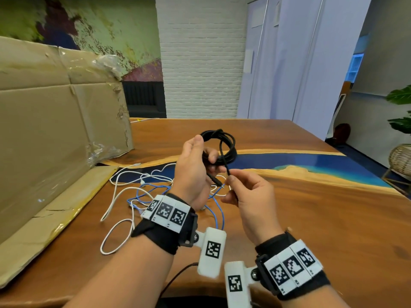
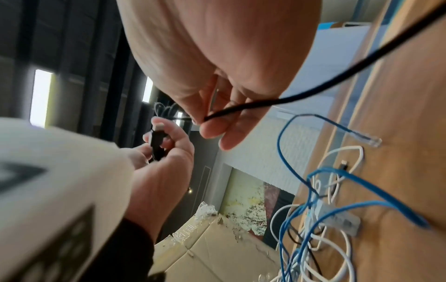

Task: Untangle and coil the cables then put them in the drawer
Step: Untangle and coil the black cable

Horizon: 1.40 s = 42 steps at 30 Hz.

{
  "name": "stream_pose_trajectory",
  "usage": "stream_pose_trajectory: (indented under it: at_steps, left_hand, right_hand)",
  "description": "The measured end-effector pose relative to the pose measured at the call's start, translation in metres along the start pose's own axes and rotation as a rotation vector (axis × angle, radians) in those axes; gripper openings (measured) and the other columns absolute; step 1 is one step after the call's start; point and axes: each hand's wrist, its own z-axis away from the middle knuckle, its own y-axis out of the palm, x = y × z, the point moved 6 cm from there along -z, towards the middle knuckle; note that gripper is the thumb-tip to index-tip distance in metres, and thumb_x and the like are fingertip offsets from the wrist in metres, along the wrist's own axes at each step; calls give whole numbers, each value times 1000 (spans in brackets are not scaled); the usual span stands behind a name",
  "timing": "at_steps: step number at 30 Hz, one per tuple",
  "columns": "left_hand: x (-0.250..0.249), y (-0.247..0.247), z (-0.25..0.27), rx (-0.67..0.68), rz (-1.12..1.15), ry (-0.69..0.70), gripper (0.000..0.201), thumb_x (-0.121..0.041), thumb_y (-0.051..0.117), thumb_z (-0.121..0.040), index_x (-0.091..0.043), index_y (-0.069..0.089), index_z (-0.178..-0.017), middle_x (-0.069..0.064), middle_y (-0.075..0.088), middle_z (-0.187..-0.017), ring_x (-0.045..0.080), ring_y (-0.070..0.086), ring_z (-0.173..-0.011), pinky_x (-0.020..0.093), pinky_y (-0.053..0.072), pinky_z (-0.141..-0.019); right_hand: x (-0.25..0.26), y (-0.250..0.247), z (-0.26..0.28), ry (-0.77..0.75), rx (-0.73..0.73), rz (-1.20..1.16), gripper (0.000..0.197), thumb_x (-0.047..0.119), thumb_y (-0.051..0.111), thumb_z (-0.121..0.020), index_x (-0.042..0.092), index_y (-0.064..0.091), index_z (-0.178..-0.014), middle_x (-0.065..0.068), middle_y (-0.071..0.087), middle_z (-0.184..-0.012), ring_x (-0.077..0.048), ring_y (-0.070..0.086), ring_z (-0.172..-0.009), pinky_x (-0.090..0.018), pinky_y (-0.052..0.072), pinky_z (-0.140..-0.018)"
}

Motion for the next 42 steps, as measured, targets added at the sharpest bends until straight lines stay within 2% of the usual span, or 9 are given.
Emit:
stream_pose_trajectory:
  at_steps: [3,7,13,17,24,27,31,37,42]
  left_hand:
    - [-1,1,2,0,13,-8,30,-37,37,-109,-10,47,-118,-1,45,-61,13,44,-47,30,42,-53]
    - [-11,-7,-1,-78,-3,31,26,-36,37,-110,-13,48,-112,-3,38,-60,11,33,-51,26,36,-47]
    - [7,5,6,4,173,-131,44,-40,37,-109,-4,49,-132,-2,37,-60,15,34,-46,25,36,-47]
    - [17,11,11,54,170,-193,29,-39,40,-109,-12,48,-103,0,36,-62,17,28,-52,25,34,-47]
    - [12,9,11,77,-82,-78,26,-35,37,-110,-11,46,-110,0,49,-61,21,41,-48,27,39,-46]
    - [9,8,7,91,-120,-58,23,-34,39,-110,-12,47,-108,0,54,-63,22,45,-50,27,41,-47]
    - [10,6,6,175,-144,-141,21,-26,44,-108,-9,52,-102,5,57,-76,19,49,-55,26,48,-52]
    - [16,-6,2,200,-364,-109,15,-19,57,-103,-7,65,-100,11,66,-93,19,66,-78,37,59,-77]
    - [8,-16,1,187,-612,-12,12,-15,68,-96,-7,73,-104,6,72,-88,1,62,-66,13,46,-60]
  right_hand:
    - [-3,-5,-1,-85,-123,-2,13,8,61,-100,17,68,-94,1,65,-73,-18,54,-49,-36,54,-56]
    - [0,-17,-3,-152,-165,52,9,35,63,-90,29,68,-93,8,58,-72,-13,50,-63,-37,43,-68]
    - [-4,3,-6,-79,-86,139,8,12,69,-96,11,74,-89,-5,76,-85,-9,67,-78,-31,55,-75]
    - [-5,14,0,-34,-72,-28,17,0,65,-95,9,75,-83,-6,78,-84,-11,69,-80,-27,57,-75]
    - [-4,19,9,55,27,-340,23,-5,51,-95,3,68,-81,-8,64,-77,-19,63,-80,-32,54,-80]
    - [1,21,15,125,108,-527,14,12,63,-90,-1,66,-88,-10,68,-82,-23,68,-88,-31,56,-83]
    - [-2,9,5,147,48,-278,33,37,71,-85,4,77,-84,-17,78,-93,-22,74,-89,-30,55,-78]
    - [3,-5,-1,129,-46,-220,19,8,66,-96,7,80,-83,-16,79,-88,-20,74,-78,-26,57,-68]
    - [3,-14,-6,183,-42,-243,19,-3,64,-94,11,76,-89,-12,79,-92,-17,75,-80,-21,56,-64]
